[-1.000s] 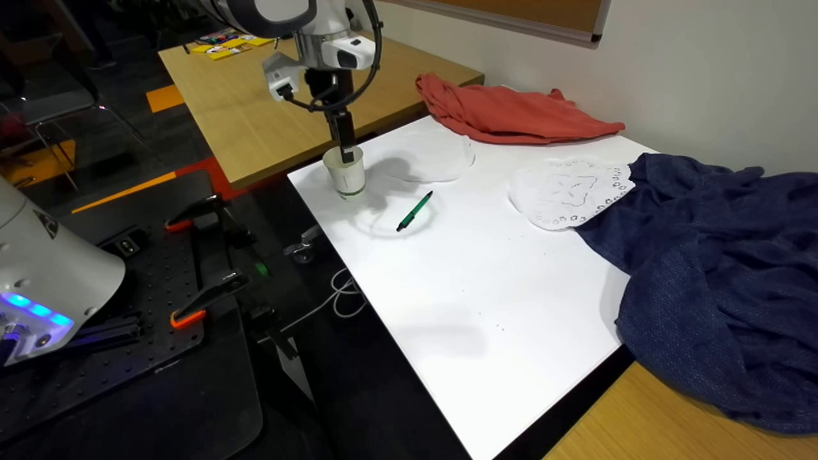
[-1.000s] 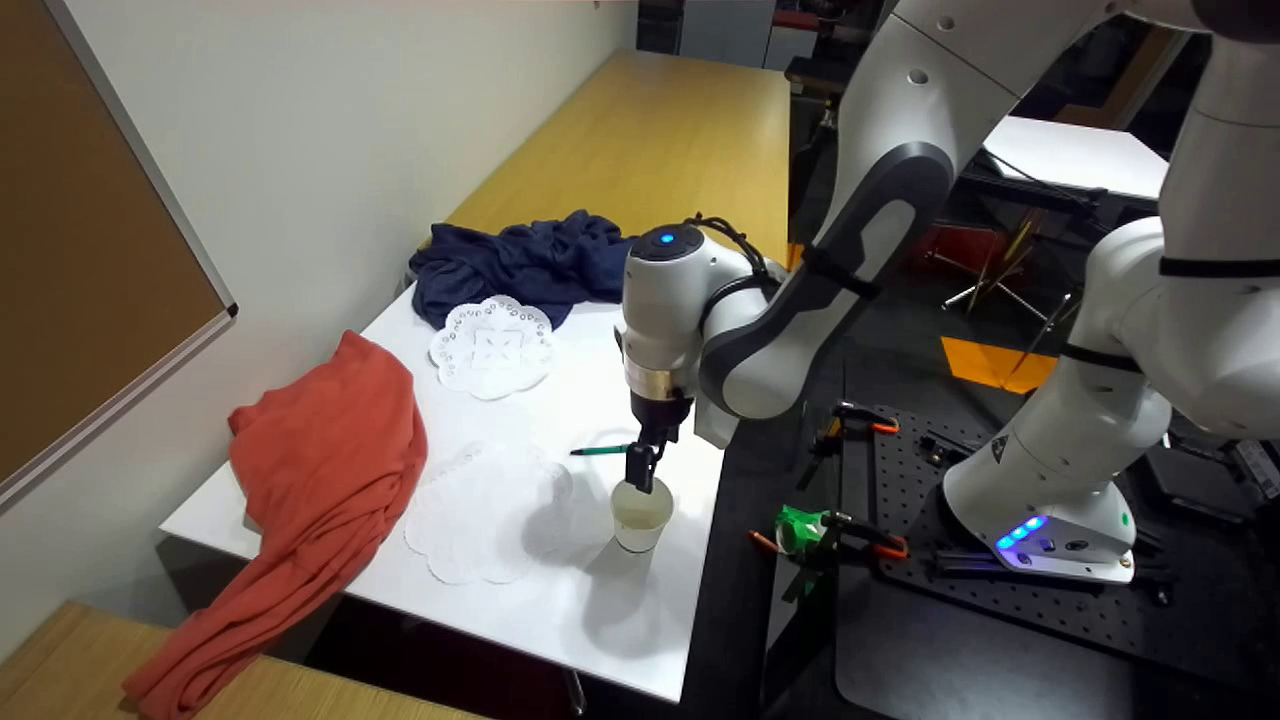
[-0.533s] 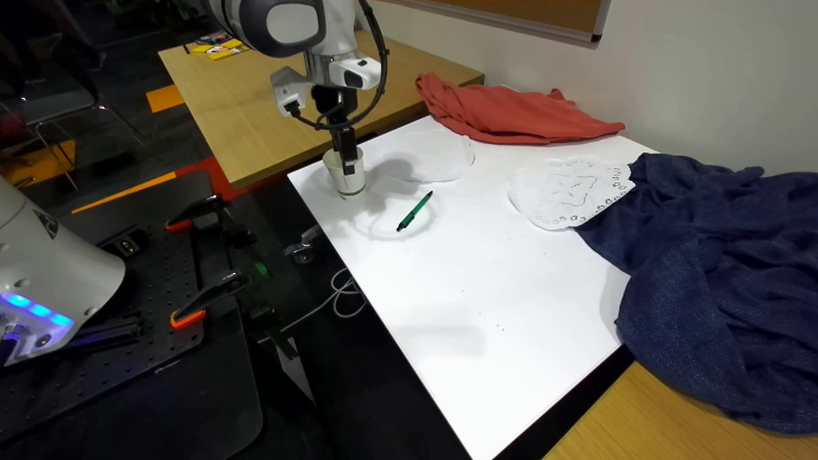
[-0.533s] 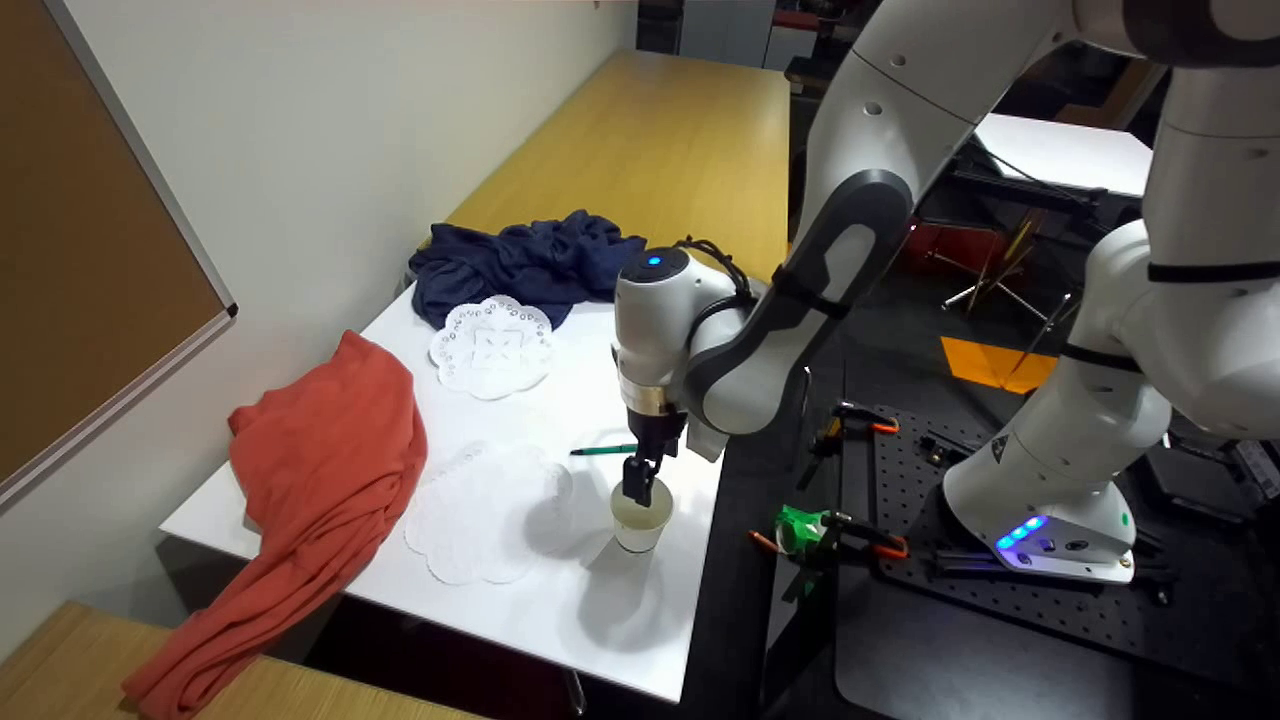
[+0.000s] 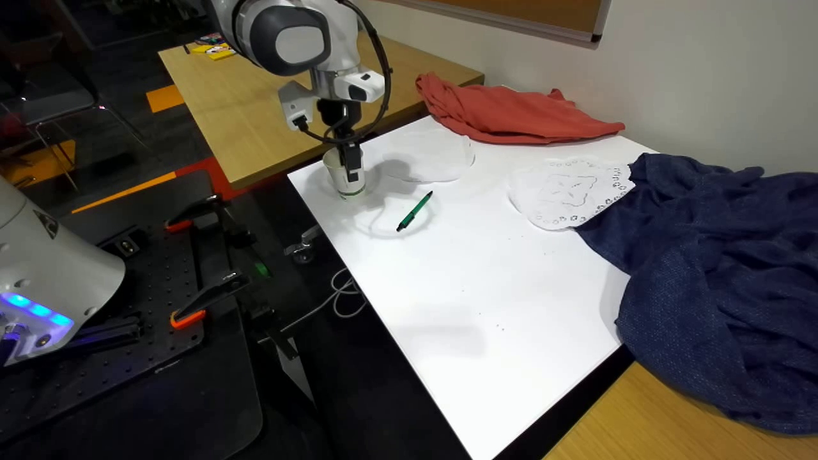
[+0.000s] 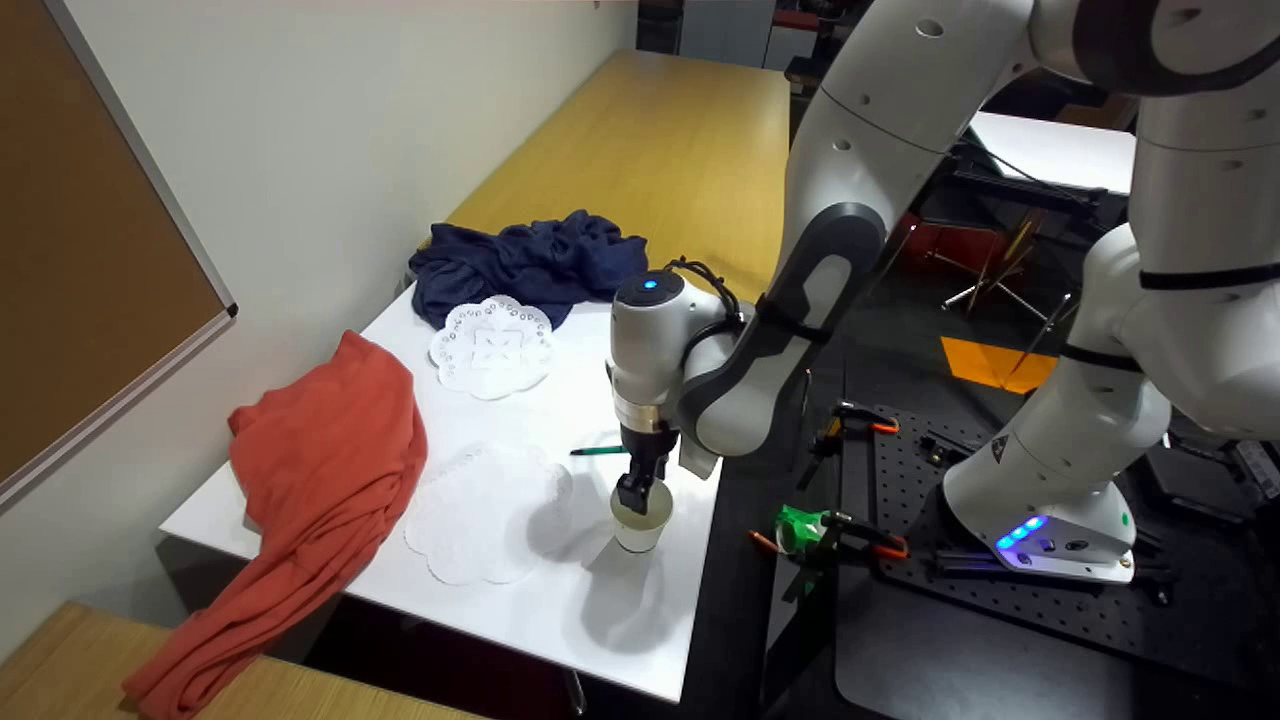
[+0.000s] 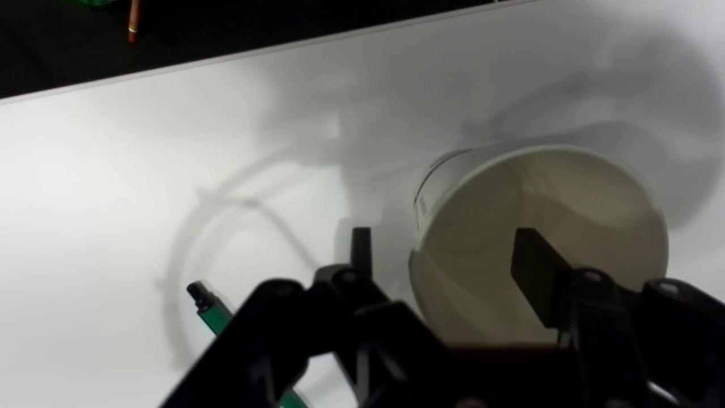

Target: Move the cup to the center of the table

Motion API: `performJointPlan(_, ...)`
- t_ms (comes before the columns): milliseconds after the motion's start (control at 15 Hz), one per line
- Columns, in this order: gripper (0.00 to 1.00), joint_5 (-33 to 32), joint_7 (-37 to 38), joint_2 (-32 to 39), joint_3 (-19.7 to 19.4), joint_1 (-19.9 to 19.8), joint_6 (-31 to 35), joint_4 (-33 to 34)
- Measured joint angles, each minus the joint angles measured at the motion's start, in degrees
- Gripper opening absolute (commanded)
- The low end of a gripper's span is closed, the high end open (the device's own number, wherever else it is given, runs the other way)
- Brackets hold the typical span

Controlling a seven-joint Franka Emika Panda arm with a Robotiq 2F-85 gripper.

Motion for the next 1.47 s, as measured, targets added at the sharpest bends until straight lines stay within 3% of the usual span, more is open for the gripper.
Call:
performJointPlan(333,0.00,0.00,0.00,0.54,-0.05,0.67,0.07,0.80)
performJointPlan(933,0.01,1.73,0.43,0.33,-0.62,0.92,0.20,1.56)
performJointPlan(1467,0.01,6.73,4.56,-2.66,-6.85,0.59,0.19,4.45)
